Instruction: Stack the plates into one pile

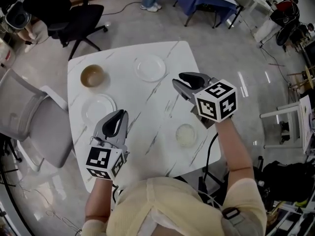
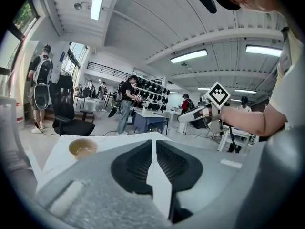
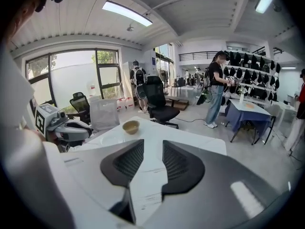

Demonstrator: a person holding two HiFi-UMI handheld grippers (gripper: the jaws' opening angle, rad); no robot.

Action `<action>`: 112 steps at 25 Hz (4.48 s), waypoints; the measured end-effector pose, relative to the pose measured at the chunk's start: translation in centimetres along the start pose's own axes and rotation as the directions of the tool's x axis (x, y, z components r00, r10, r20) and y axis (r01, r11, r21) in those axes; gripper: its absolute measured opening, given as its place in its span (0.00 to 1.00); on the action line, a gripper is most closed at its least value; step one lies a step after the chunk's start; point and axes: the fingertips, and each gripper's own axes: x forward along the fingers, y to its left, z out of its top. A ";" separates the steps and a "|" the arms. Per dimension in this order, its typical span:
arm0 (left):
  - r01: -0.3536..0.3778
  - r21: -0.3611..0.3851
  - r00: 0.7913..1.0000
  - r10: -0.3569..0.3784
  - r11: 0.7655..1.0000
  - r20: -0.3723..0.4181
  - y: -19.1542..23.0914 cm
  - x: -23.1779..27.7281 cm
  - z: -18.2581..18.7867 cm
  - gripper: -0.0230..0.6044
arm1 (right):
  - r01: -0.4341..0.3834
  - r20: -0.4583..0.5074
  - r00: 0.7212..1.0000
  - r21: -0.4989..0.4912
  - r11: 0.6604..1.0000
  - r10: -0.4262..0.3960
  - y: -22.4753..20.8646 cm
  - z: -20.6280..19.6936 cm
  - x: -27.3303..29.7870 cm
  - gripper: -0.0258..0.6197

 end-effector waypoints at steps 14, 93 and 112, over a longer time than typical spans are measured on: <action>-0.053 -0.004 0.998 0.052 0.999 -0.038 1.3 7.7 -1.8 0.07 | 0.010 -0.091 0.996 0.154 0.988 0.004 -8.2 -5.8 9.1 0.24; -0.225 -0.103 0.974 0.226 0.969 0.002 7.1 3.2 -4.8 0.06 | 0.136 0.053 0.984 0.390 0.911 -0.170 -3.8 -5.3 11.5 0.07; -0.325 -0.148 0.941 0.336 0.934 0.051 9.8 -5.6 -4.2 0.06 | 0.063 0.124 0.987 0.301 0.951 -0.105 4.1 -1.9 8.5 0.06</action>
